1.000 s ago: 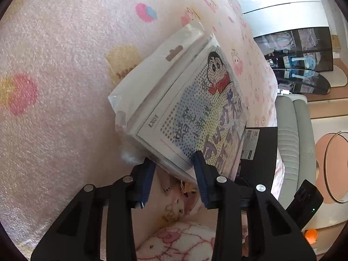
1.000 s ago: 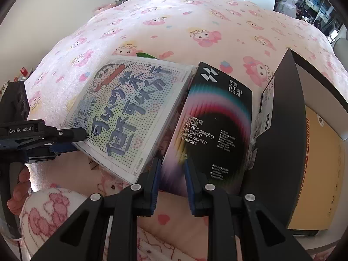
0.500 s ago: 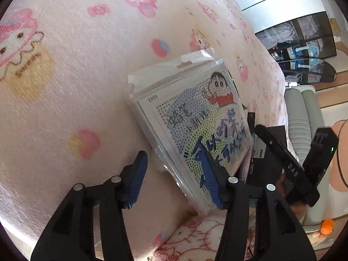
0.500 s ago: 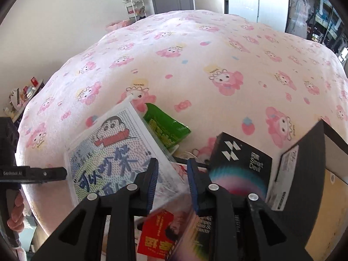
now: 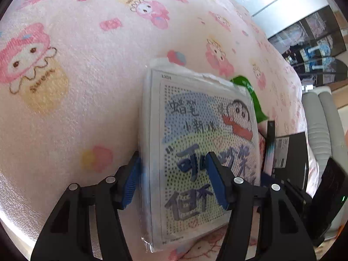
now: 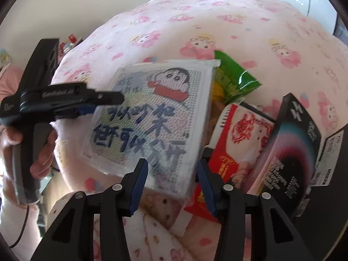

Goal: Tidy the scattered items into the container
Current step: 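Carry the bead-art kit over the open black box with the left gripper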

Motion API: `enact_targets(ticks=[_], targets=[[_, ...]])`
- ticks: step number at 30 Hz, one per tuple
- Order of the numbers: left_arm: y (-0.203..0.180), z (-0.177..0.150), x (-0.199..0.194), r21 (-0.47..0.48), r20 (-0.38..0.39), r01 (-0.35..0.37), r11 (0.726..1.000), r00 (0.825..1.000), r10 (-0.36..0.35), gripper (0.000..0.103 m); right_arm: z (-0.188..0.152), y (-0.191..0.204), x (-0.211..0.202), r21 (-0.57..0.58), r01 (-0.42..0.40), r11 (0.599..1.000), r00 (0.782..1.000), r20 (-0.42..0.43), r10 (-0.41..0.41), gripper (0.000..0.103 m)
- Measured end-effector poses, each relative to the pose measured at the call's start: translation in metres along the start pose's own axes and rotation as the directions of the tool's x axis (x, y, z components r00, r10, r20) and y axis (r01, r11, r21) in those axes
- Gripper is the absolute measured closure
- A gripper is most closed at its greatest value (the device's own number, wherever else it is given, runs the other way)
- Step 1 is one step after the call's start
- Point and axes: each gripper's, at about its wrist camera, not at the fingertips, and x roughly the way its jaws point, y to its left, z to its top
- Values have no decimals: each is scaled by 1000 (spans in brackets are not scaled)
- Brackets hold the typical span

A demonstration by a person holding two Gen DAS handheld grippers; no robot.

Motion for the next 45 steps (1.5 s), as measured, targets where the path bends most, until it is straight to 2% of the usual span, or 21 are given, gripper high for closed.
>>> enact_targets(ticks=[1,3,4,8,15,19,22,27,32,35,41,43,45], targets=[[-3,-2,3,27,-9,-5,1000,1000,5,38,3,-4,6,39,4,999,1000,-1,-4,60],[-11,-3,2,56,-5,-41,998,999,42,37,12,-11,24,99,-67,993,996,-44,71,55],[-14,-2,0,62,0,-49,997,999,49,37,17,-10,30,91,-59,994,996,-58,65,55],[-21,-1,-23,76,37,2,997,999,-5,40,25,-2,17,109,-62,992,997,-41,66,54],[-60,-19,-76,156,79,64,986,994,-77,40,18,4,-56,113,-79,990,992,106,67,55],[-105,-33,-103,247,84,98,964,989,-122,40,-5,-2,-114,156,-85,984,975,214,50,56],[-149,-44,-108,312,72,131,941,984,-161,40,-27,-13,-151,187,-79,979,961,274,25,56],[-221,-61,-76,359,-5,226,906,971,-241,40,-62,-52,-204,252,6,968,946,312,-87,56],[-294,-87,-34,395,-106,295,870,955,-276,40,-107,-101,-251,319,95,943,895,387,-221,56],[-331,-106,-8,405,-142,316,858,949,-282,40,-133,-138,-268,374,100,922,884,393,-255,56],[-382,-128,55,437,-240,293,850,949,-204,40,-174,-204,-264,466,111,878,886,354,-300,56],[-393,-129,75,458,-255,253,852,956,-146,38,-183,-223,-257,493,119,862,887,337,-315,56],[-401,-130,94,492,-275,221,842,957,-91,37,-184,-233,-245,479,163,863,894,298,-334,56]])
